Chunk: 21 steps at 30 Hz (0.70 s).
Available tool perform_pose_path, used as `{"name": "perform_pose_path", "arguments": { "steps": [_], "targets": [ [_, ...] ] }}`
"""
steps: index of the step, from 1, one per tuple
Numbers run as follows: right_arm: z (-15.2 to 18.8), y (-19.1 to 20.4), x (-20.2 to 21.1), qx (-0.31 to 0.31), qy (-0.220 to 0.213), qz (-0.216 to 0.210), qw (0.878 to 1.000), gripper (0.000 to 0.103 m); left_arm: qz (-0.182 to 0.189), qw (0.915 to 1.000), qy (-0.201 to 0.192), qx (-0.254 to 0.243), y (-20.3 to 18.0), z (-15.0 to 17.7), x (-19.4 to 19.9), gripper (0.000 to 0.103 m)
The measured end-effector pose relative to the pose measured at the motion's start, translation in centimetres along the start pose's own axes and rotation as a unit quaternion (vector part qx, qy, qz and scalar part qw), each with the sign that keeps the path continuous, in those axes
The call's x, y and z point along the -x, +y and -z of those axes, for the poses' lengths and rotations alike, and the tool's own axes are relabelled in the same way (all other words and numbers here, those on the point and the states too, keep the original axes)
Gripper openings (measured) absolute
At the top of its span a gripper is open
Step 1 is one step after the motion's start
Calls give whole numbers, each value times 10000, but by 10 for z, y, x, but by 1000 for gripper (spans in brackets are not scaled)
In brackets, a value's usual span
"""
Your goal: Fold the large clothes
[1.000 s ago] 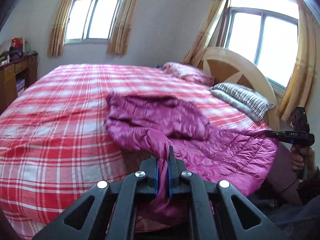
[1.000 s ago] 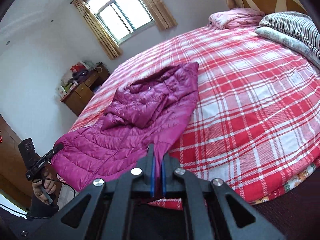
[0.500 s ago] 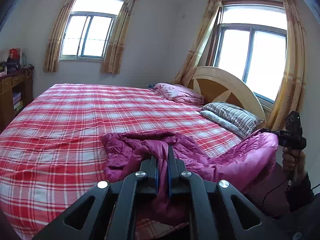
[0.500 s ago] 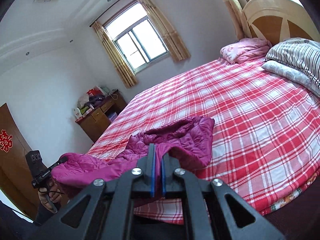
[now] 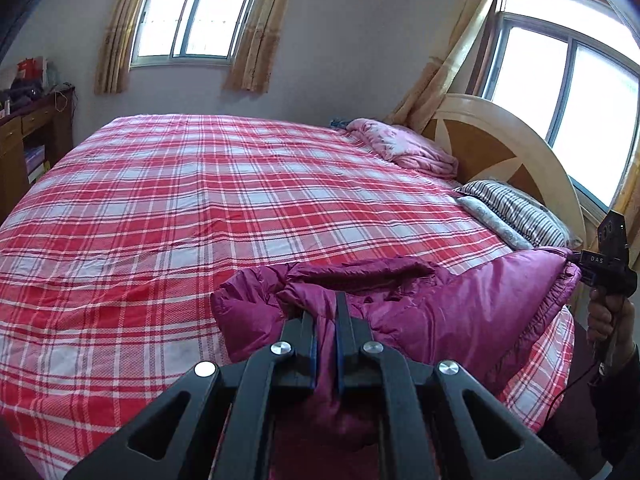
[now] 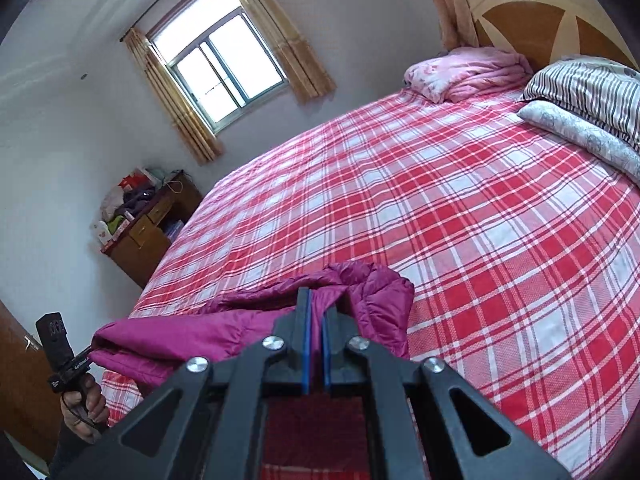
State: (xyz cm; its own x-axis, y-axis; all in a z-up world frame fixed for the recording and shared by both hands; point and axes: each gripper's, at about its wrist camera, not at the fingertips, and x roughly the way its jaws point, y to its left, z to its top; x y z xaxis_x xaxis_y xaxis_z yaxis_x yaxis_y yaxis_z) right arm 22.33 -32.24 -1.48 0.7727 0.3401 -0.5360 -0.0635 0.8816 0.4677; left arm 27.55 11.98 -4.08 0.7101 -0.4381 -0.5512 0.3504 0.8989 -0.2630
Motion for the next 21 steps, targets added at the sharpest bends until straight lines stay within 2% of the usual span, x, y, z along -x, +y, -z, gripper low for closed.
{"name": "perform_pose_path", "arguments": {
  "steps": [5,8,12,15,17,19,21],
  "targets": [
    [-13,-23,-47,-258,328,150,9990,6,-422,9990,114,-59,13,-12,-33,15],
    [-15,-33,-70,-344,458,271,9980,6,-573,9983,-73,-98,12,-25,-32,20],
    [-19,-45,-94,-472,562,319,9968,6,-578,9977,-358,24,16,-43,-25,23],
    [-21,-49,-107,-453,588,434,9963,6,-765,9960,-465,40,20,-50,-27,32],
    [-22,-52,-115,-517,648,420,9957,6,-1145,9912,-659,72,25,-49,-23,74],
    [-21,-51,-125,-454,697,461,9955,6,-1334,9857,-1011,178,30,-44,-14,86],
    [-22,-50,-137,-341,702,636,9949,6,-1184,9872,-1030,295,28,-39,-16,86]
  ]
}}
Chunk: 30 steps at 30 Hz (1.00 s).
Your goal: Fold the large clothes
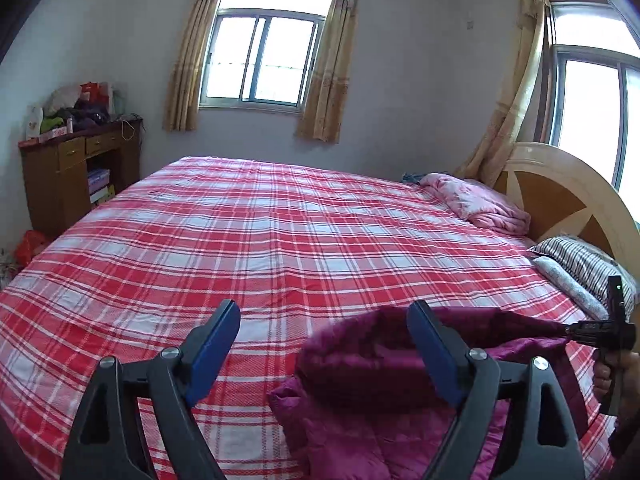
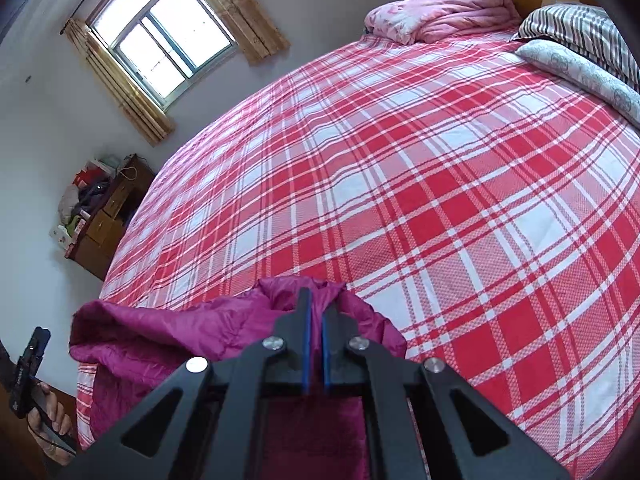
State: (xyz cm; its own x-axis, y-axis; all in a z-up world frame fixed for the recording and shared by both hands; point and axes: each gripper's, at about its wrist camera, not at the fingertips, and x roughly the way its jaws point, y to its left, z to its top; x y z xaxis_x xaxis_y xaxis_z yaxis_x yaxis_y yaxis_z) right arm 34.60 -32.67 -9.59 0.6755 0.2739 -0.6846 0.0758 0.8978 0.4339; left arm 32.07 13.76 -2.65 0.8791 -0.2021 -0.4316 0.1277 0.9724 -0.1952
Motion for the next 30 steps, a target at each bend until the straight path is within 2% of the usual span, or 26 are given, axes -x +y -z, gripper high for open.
{"name": "perform_pose_path", "arguments": {
  "steps": [2,4,7,8,9,10,12,13,14,15,16,19,22,23,27,28,30],
  "targets": [
    [-4,2,-11,11,-21,92,10000,6,34,9999,24,-114,-19,8,-4,86],
    [-7,5,-22,14,-4,158,9999,6,21,9978,61,-658,-52,20,-10,86],
    [-8,10,-34,52,41,398,9992,8,-316,9875,262,-1521,-93,41,-36,86],
    [-6,11,-34,32,12,465,9989,14,-470,9839,384,-1682,-99,49,-49,86],
    [-5,13,-31,27,-49,552,9985,28,-652,9807,548,-1762,-102,57,-63,86],
    [-3,17,-25,76,-166,618,9979,36,-787,9783,761,-1758,-101,66,-76,86],
    [1,30,-12,269,-457,810,9953,58,-929,9757,1319,-1485,-90,87,-99,86],
    [4,38,-2,385,-668,969,9923,62,-899,9755,1527,-1300,-83,97,-106,86],
    [7,46,5,444,-832,1049,9900,69,-859,9770,1580,-1149,-77,105,-108,86],
    [11,56,12,530,-979,1017,9886,72,-836,9788,1534,-1068,-74,108,-106,86],
    [13,66,12,643,-997,922,9886,72,-833,9796,1505,-1039,-73,108,-104,86],
    [19,102,-5,1066,-702,748,9890,72,-890,9821,1430,-848,-72,95,-97,86],
    [33,137,-28,1527,-603,511,9851,70,-836,9878,1096,-721,-77,73,-85,86],
    [36,144,-39,1672,-561,585,9826,70,-878,9874,1037,-814,-81,67,-86,86],
    [37,133,-86,1566,-157,675,9852,70,-1080,9811,1100,-1173,-87,59,-114,86],
    [37,129,-93,1521,-103,737,9856,70,-1204,9790,1185,-1144,-84,61,-123,86],
    [39,123,-102,1445,-30,775,9865,70,-1206,9767,1532,-895,-75,71,-142,86]
  ]
}}
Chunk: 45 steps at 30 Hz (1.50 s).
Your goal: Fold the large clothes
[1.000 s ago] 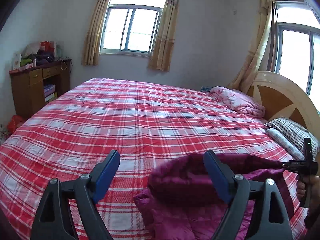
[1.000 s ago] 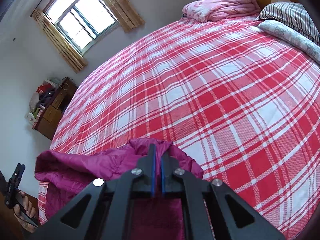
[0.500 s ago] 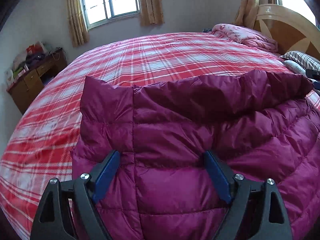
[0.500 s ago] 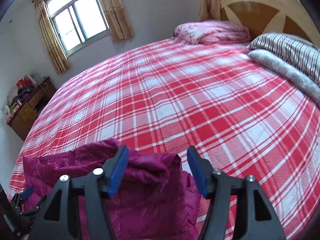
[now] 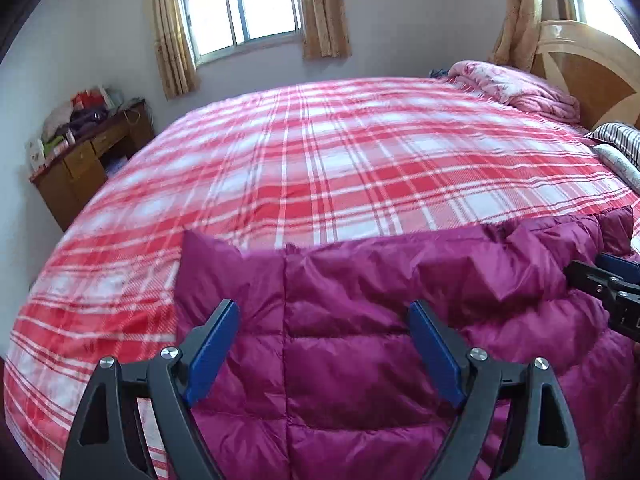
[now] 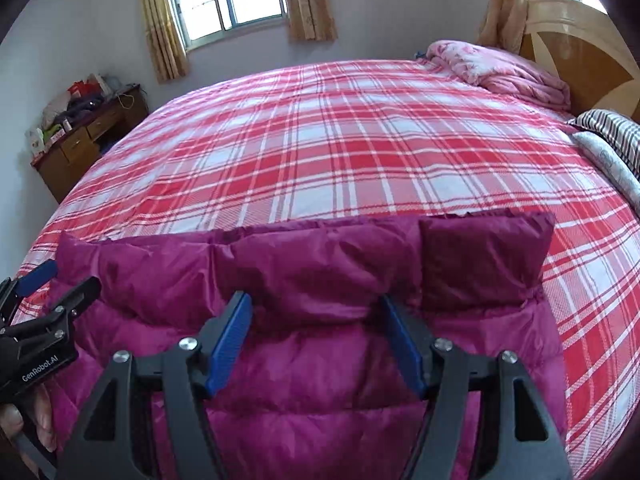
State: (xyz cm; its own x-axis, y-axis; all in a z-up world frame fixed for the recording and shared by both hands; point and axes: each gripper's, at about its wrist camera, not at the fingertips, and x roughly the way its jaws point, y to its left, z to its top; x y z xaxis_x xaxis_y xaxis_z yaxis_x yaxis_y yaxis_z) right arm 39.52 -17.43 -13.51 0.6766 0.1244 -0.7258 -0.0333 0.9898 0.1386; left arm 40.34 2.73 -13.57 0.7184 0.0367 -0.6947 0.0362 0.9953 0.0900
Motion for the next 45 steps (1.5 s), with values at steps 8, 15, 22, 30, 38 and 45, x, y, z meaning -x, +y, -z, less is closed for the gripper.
{"name": "perform_pose_path", "arguments": {
  "steps": [8,15,22,30,38,45],
  "targets": [
    [9,-1,-11,12,47,-158,9999,70,291,9982,228,463,11,11,-26,93],
    [11,-2,-18,64,69,-197,9998,70,282,9980,279,484,10,12,-31,95],
    [12,0,-23,168,155,-182,9996,71,213,9981,383,437,8,12,-35,97],
    [13,3,-26,241,201,-101,9995,73,155,9980,463,405,7,12,-39,98],
    [13,6,-29,334,251,-40,9991,75,127,9979,508,389,7,12,-41,99],
    [14,9,-31,414,274,13,9988,77,116,9978,533,373,7,12,-42,100]
  ]
}}
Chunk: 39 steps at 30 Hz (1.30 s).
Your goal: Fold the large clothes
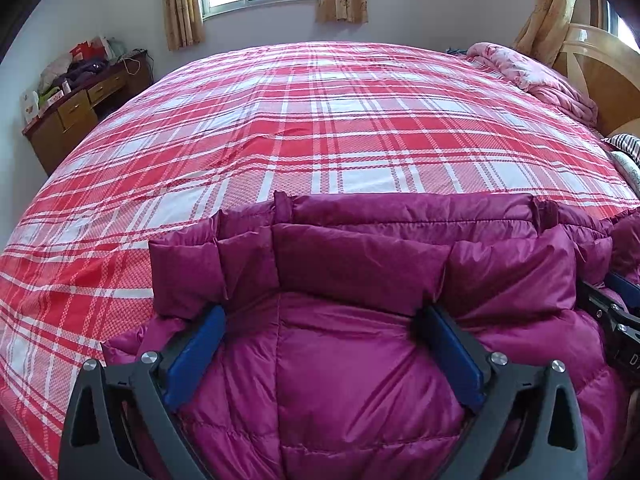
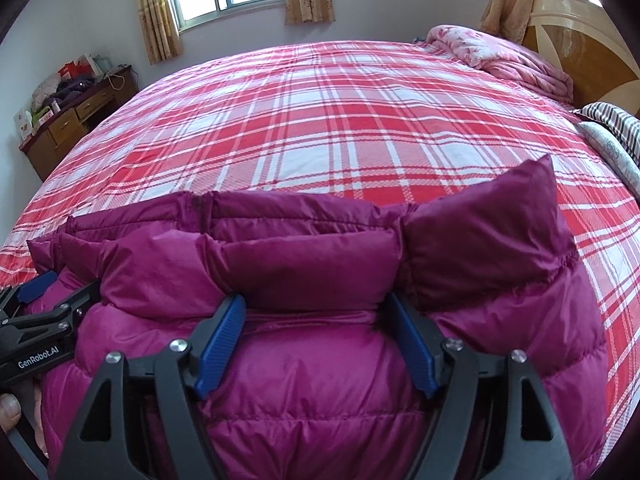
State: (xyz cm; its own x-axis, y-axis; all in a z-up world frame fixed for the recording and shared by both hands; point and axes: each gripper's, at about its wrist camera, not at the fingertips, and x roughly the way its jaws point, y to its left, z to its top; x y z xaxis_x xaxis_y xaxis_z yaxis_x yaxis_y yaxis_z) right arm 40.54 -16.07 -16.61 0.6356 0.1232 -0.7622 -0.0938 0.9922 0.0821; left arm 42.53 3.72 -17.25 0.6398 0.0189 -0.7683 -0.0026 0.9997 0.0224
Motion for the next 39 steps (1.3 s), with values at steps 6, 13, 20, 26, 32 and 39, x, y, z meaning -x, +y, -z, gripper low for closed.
{"name": "perform_pose_path", "arguments": {
  "steps": [6,13,20,26,32,39],
  "targets": [
    [0,3,-2,88,49,75,9999,79,-24,10000,23,-11,0,0,-2,100],
    [0,6,-4,181,79,170,9997,80,-42,10000,32,-18,0,0,-3,101],
    [0,8,-5,231,109,212,9994,80,-103,9999,57,-37,-1,0,-4,101],
    [0,8,-5,220,104,192,9995,81,-113,9999,58,-42,-2,0,-4,102],
    [-3,-12,3,-82,-26,-488,9988,81,-136,9998,95,-70,-2,-1,-5,102],
    [7,-39,51,-8,-504,-54,9987,81,-565,9971,-495,-127,-12,1,44,102]
  ]
}}
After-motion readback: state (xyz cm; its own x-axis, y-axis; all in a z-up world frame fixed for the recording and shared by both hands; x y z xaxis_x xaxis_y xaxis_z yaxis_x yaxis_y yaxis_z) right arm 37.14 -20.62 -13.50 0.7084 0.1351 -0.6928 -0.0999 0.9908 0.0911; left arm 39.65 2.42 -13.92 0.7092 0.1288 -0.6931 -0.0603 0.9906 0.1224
